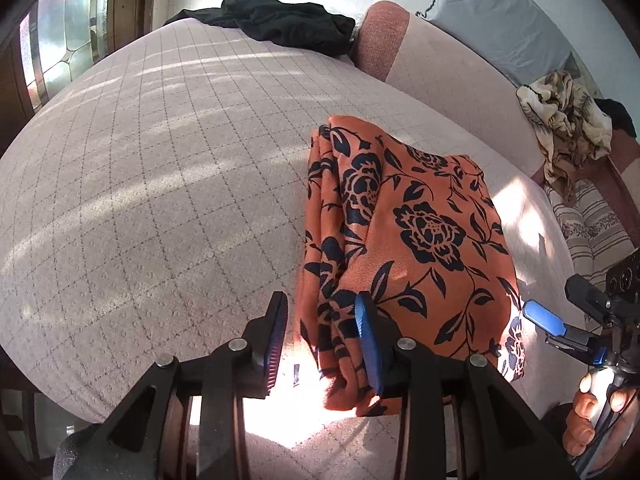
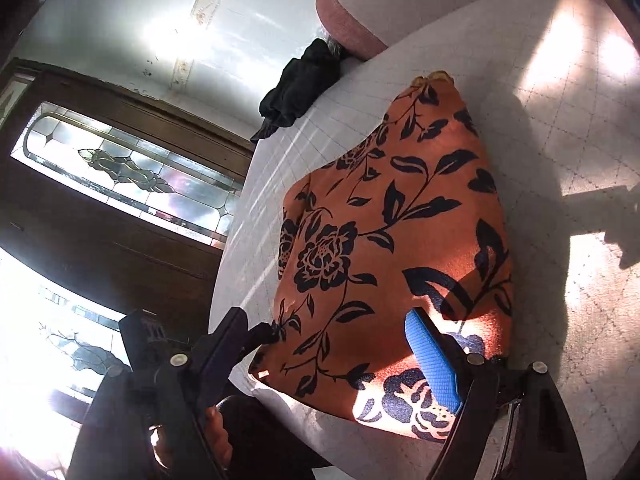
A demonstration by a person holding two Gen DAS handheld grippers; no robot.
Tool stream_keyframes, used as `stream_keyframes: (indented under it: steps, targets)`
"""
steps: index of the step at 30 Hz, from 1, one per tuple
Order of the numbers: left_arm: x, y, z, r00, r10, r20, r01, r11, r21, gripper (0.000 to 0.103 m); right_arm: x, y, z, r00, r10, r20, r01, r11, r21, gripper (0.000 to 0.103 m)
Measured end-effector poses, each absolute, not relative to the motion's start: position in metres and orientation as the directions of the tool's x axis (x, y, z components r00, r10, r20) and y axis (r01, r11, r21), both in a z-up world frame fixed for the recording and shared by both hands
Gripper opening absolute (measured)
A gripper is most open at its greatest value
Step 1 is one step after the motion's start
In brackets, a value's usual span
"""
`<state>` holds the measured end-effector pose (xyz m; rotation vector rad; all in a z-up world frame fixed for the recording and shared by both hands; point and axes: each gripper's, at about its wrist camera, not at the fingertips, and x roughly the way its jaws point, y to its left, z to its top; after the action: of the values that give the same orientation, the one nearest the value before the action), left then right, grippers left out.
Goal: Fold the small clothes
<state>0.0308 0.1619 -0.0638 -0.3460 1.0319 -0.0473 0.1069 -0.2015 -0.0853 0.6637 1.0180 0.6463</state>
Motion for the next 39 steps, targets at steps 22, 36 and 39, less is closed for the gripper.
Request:
stream_keyframes:
  steps: [22, 36, 39]
  targets:
    - [0.021, 0.165, -0.062, 0.51, -0.205, -0.835, -0.115, 0.946, -0.302, 0.052, 0.088, -0.179, -0.088, 0.321, 0.739, -0.592, -0.218, 0.666, 0.714, 0.084]
    - [0.088, 0.166, -0.067, 0.496, -0.211, -0.842, -0.097, 0.951, -0.295, 0.071, 0.151, -0.236, -0.115, 0.362, 0.633, -0.684, -0.091, 0.754, 0.65, 0.084]
    - [0.098, 0.155, -0.073, 0.476, -0.219, -0.852, -0.078, 0.954, -0.289, 0.071, 0.163, -0.23, -0.125, 0.34, 0.647, -0.683, -0.096, 0.746, 0.659, 0.084]
